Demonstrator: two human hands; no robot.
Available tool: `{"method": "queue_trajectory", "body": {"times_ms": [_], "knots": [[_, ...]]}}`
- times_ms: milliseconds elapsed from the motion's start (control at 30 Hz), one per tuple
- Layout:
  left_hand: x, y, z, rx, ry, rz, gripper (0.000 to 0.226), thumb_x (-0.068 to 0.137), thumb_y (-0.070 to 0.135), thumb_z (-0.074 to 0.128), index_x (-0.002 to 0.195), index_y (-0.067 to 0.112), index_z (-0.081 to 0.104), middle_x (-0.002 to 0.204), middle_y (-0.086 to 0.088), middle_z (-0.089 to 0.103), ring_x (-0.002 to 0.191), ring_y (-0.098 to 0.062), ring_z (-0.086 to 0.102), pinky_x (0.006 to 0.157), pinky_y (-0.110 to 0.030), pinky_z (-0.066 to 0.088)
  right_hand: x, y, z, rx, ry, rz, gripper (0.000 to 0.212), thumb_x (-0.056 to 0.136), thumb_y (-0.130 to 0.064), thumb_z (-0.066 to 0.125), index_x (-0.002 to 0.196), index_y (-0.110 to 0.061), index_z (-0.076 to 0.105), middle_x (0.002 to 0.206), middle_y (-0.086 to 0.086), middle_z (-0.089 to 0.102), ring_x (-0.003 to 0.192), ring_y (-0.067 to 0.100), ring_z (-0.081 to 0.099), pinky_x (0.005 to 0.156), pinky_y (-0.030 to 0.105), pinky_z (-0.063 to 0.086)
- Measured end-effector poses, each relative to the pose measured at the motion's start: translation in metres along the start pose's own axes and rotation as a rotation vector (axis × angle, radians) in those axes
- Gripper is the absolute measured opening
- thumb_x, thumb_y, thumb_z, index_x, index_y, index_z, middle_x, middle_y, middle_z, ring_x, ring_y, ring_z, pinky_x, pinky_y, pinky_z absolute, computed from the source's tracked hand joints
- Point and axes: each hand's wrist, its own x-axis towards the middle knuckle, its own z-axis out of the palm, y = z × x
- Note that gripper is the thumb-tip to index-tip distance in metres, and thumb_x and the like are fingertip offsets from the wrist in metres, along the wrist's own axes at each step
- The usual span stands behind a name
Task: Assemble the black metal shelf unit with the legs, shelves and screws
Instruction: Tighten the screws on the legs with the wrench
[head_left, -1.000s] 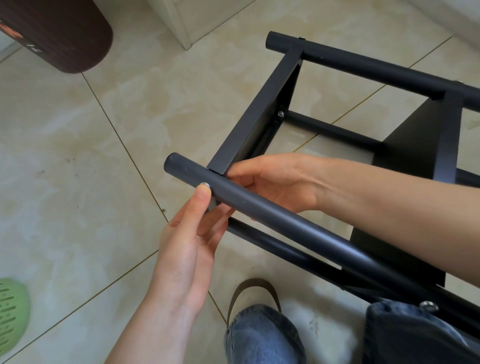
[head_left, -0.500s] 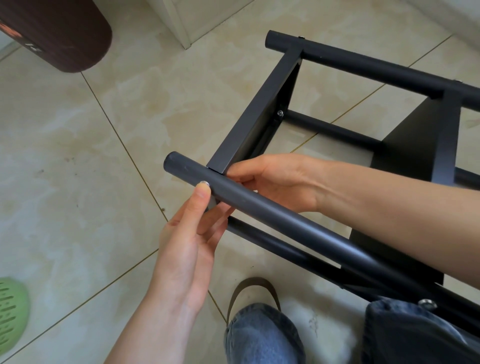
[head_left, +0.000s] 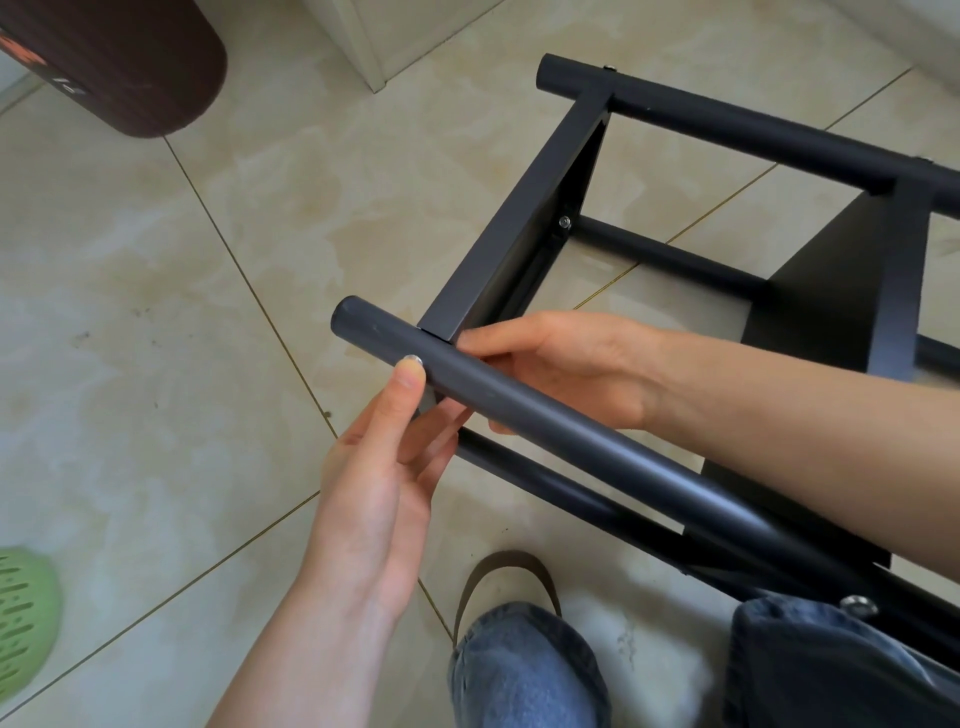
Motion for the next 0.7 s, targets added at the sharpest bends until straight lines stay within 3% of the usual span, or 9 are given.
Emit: {"method": "queue_trajectory", "body": {"times_ms": [100, 200, 267, 333, 400, 467, 533, 700], "knots": [[0.000, 0.000, 0.000, 0.000, -0.003, 0.000, 0.032, 0.065, 0.047, 0.071, 0.088, 0.029, 0.083, 0.116, -0.013, 0.074, 0.111, -0.023, 0.071, 0.099, -0.033, 0.048, 0.002, -0.001, 0.001, -0.001, 0.024, 0.010, 0.023, 0.096, -0.031, 0.056, 0.113, -0.016, 0.057, 0.098, 0.004, 0.057, 0.058, 0.009, 0.062, 0.051, 0.018, 0.051], [0.001, 0.000, 0.000, -0.002, 0.007, -0.002, 0.032, 0.064, 0.047, 0.071, 0.086, 0.028, 0.083, 0.115, -0.014, 0.074, 0.110, -0.022, 0.071, 0.100, -0.033, 0.048, 0.001, -0.006, 0.001, -0.042, 0.068, 0.009, 0.014, 0.094, -0.027, 0.058, 0.098, -0.014, 0.062, 0.106, 0.006, 0.048, 0.087, 0.017, 0.052, 0.062, 0.020, 0.052], [0.001, 0.000, 0.000, -0.005, 0.003, -0.003, 0.032, 0.063, 0.048, 0.072, 0.086, 0.028, 0.083, 0.115, -0.014, 0.074, 0.111, -0.023, 0.071, 0.099, -0.033, 0.048, 0.002, -0.009, 0.002, -0.078, 0.100, 0.005, 0.013, 0.092, -0.025, 0.061, 0.085, -0.014, 0.063, 0.105, 0.006, 0.046, 0.097, 0.020, 0.042, 0.071, 0.024, 0.048], [0.001, 0.000, 0.000, -0.009, 0.004, -0.004, 0.032, 0.062, 0.048, 0.072, 0.084, 0.028, 0.083, 0.115, -0.014, 0.074, 0.111, -0.023, 0.071, 0.098, -0.033, 0.049, 0.003, -0.009, 0.002, -0.101, 0.125, -0.012, 0.015, 0.092, -0.024, 0.061, 0.079, -0.015, 0.061, 0.097, 0.006, 0.049, 0.092, 0.020, 0.046, 0.068, 0.023, 0.050], [0.001, 0.001, 0.001, -0.012, 0.003, -0.005, 0.031, 0.061, 0.047, 0.072, 0.084, 0.029, 0.083, 0.114, -0.012, 0.075, 0.109, -0.021, 0.071, 0.098, -0.033, 0.049, 0.003, -0.007, 0.002, -0.083, 0.125, -0.028, 0.020, 0.094, -0.024, 0.059, 0.076, -0.016, 0.057, 0.085, 0.004, 0.049, 0.076, 0.016, 0.051, 0.055, 0.017, 0.051], [0.000, 0.001, 0.001, -0.006, -0.001, -0.003, 0.029, 0.063, 0.047, 0.071, 0.084, 0.030, 0.083, 0.112, -0.010, 0.076, 0.107, -0.019, 0.072, 0.096, -0.031, 0.049, 0.000, -0.004, 0.003, -0.016, 0.089, -0.037, 0.013, 0.095, -0.024, 0.057, 0.087, -0.013, 0.057, 0.086, 0.004, 0.049, 0.063, 0.012, 0.055, 0.050, 0.017, 0.051], [-0.001, 0.001, 0.002, 0.001, -0.007, -0.001, 0.028, 0.066, 0.046, 0.069, 0.084, 0.030, 0.083, 0.110, -0.009, 0.076, 0.105, -0.018, 0.073, 0.094, -0.030, 0.050, -0.001, 0.000, 0.001, 0.013, 0.041, -0.061, 0.013, 0.095, -0.024, 0.057, 0.099, -0.012, 0.058, 0.090, 0.005, 0.054, 0.059, 0.011, 0.060, 0.051, 0.018, 0.051], [-0.001, 0.001, 0.002, 0.009, 0.004, -0.002, 0.028, 0.067, 0.047, 0.069, 0.084, 0.031, 0.083, 0.110, -0.010, 0.076, 0.105, -0.018, 0.073, 0.092, -0.029, 0.050, 0.002, 0.007, 0.000, -0.031, -0.019, -0.086, 0.019, 0.097, -0.029, 0.054, 0.095, -0.013, 0.064, 0.080, 0.000, 0.066, 0.060, 0.007, 0.064, 0.054, 0.019, 0.050]]}}
